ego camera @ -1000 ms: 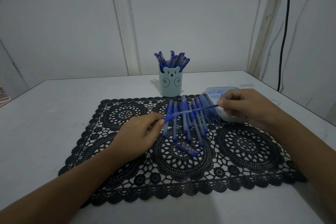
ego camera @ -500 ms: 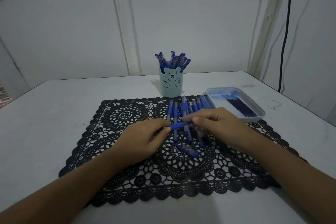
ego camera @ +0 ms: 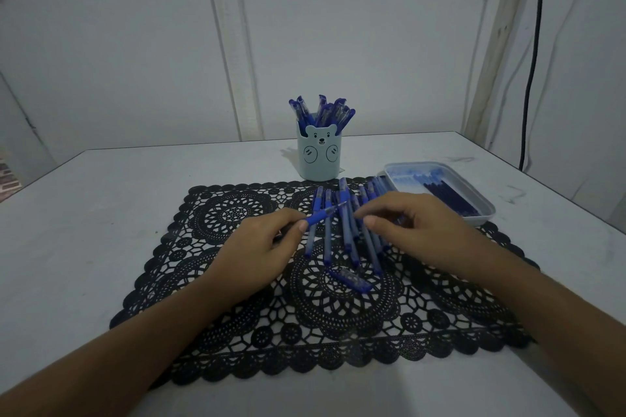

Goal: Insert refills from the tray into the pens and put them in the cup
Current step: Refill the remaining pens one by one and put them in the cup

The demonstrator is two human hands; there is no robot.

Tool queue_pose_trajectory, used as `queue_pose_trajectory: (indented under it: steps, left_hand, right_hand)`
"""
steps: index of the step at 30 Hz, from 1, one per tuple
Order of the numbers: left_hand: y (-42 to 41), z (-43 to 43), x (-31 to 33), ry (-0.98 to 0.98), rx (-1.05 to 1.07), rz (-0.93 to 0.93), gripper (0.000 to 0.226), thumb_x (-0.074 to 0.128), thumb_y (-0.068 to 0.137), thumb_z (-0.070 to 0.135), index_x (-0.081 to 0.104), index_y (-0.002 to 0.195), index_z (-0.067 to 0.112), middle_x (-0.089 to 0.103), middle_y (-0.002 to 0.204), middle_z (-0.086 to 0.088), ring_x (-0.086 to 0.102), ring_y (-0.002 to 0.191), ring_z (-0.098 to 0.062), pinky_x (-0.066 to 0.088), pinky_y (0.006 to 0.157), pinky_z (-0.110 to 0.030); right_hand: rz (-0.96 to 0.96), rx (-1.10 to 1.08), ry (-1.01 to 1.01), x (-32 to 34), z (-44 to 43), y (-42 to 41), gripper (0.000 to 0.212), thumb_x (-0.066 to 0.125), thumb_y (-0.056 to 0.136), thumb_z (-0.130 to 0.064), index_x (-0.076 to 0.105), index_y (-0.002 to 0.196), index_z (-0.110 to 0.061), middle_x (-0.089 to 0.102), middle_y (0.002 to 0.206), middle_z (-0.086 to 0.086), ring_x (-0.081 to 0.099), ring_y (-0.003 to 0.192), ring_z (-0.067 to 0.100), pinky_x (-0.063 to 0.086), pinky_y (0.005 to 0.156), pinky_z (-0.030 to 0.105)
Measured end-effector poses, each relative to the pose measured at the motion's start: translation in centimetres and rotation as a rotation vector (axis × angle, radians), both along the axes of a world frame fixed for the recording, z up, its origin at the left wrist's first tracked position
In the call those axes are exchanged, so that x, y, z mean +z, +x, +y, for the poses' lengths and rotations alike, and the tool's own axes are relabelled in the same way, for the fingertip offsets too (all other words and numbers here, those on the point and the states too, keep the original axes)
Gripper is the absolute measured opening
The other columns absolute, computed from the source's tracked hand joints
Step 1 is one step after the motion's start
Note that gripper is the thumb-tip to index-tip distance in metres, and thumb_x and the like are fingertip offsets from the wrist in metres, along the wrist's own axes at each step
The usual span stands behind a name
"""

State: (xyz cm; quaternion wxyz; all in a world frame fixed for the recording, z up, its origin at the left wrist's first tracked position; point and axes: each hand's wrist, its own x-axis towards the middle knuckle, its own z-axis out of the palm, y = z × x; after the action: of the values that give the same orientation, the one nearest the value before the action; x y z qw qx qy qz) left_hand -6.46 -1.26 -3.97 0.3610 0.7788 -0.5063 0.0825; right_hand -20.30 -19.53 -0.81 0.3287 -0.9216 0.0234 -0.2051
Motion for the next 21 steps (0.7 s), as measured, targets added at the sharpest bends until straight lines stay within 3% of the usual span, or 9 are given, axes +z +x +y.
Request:
queue_pose_trajectory:
  steps: [4,7,12,15,18,21]
  left_hand:
    - [-0.2,0.0,0.2,0.005,0.005,0.018,0.013,0.047,0.093,0.022,0.056,0.093,0.032,0.057,0.063,0.009,0.053,0.061,-0.015,0.041,0.054,-0.025]
    - [-0.2,0.0,0.2,0.009,0.003,0.017,0.012,0.047,0.093,0.023,0.057,0.093,0.029,0.057,0.062,0.008,0.053,0.058,-0.015,0.041,0.053,-0.026]
    - [-0.2,0.0,0.1,0.021,-0.004,0.014,0.014,0.047,0.093,0.021,0.061,0.096,0.022,0.055,0.063,0.012,0.05,0.055,-0.003,0.037,0.05,-0.013]
    - [-0.2,0.0,0.1,0.024,-0.006,0.015,0.015,0.048,0.093,0.022,0.062,0.097,0.021,0.056,0.062,0.011,0.05,0.055,-0.007,0.039,0.05,-0.019]
    - [-0.1,0.0,0.0,0.025,-0.016,0.013,0.015,0.048,0.093,0.024,0.062,0.098,0.021,0.055,0.06,0.011,0.049,0.054,-0.009,0.038,0.049,-0.021]
    - [-0.1,0.1,0.0,0.036,-0.032,-0.002,0.024,0.042,0.089,0.034,0.062,0.097,0.023,0.052,0.058,0.014,0.049,0.054,-0.006,0.036,0.049,-0.018]
  right_hand:
    - [0.11,0.116,-0.245,0.2,0.2,-0.4,0.019,0.061,0.083,-0.035,0.066,0.1,-0.03,0.058,0.085,-0.018,0.054,0.082,0.0,0.042,0.071,0.012]
    - [0.206,0.155,-0.377,-0.3,0.7,-0.2,0.03,0.058,0.083,-0.044,0.062,0.111,-0.034,0.055,0.093,-0.015,0.052,0.085,0.002,0.044,0.078,0.021]
    - [0.189,0.162,-0.454,-0.6,1.2,0.0,0.021,0.056,0.089,-0.027,0.066,0.107,-0.025,0.05,0.088,-0.019,0.046,0.077,-0.007,0.034,0.074,0.005]
    - [0.179,0.113,-0.377,-0.5,1.0,0.0,0.016,0.058,0.088,-0.024,0.068,0.101,-0.025,0.057,0.089,-0.02,0.052,0.078,-0.008,0.038,0.073,0.002]
    - [0.065,-0.018,-0.126,-0.1,0.7,-0.1,0.011,0.063,0.084,-0.021,0.068,0.092,-0.026,0.061,0.08,-0.021,0.057,0.078,-0.007,0.045,0.07,0.005]
    - [-0.093,-0.128,0.118,0.1,0.4,0.0,0.007,0.067,0.081,-0.019,0.067,0.084,-0.026,0.066,0.078,-0.011,0.058,0.073,-0.002,0.047,0.067,0.008]
